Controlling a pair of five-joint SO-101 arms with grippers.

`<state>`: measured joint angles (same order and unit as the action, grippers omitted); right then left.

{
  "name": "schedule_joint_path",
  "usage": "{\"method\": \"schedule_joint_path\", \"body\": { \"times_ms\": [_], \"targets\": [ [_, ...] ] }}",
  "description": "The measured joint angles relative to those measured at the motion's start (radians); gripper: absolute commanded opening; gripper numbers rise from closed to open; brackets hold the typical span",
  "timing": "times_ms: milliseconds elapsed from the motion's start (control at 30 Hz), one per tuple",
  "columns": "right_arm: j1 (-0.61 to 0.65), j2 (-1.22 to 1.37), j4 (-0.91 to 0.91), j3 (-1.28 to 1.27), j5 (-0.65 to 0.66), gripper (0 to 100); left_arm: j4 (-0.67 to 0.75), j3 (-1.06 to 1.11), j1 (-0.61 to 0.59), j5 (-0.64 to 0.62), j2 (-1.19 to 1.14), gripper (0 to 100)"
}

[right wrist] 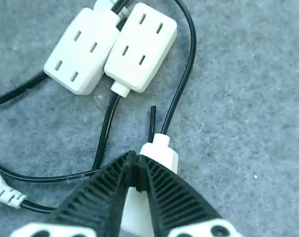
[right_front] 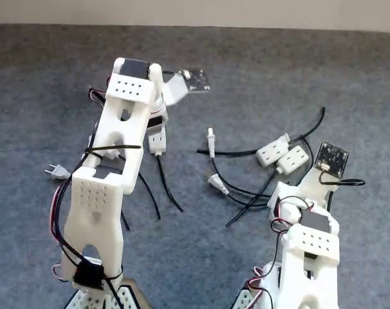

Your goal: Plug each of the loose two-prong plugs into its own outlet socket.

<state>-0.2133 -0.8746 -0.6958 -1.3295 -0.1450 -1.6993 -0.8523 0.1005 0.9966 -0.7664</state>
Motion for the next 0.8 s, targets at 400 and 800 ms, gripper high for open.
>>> {"method": "schedule_joint_path", "body": {
  "times_ms": [400,800],
  "targets": [
    [0.000,0.000,0.000,0.000,0.000,0.6,-0.005,-0.018,-0.002,0.046,-0.068,1],
    [0.000,0.000,0.000,0.000,0.000,0.6,-0.044,-0.129,-0.060,0.015,-0.074,1]
  ]
}}
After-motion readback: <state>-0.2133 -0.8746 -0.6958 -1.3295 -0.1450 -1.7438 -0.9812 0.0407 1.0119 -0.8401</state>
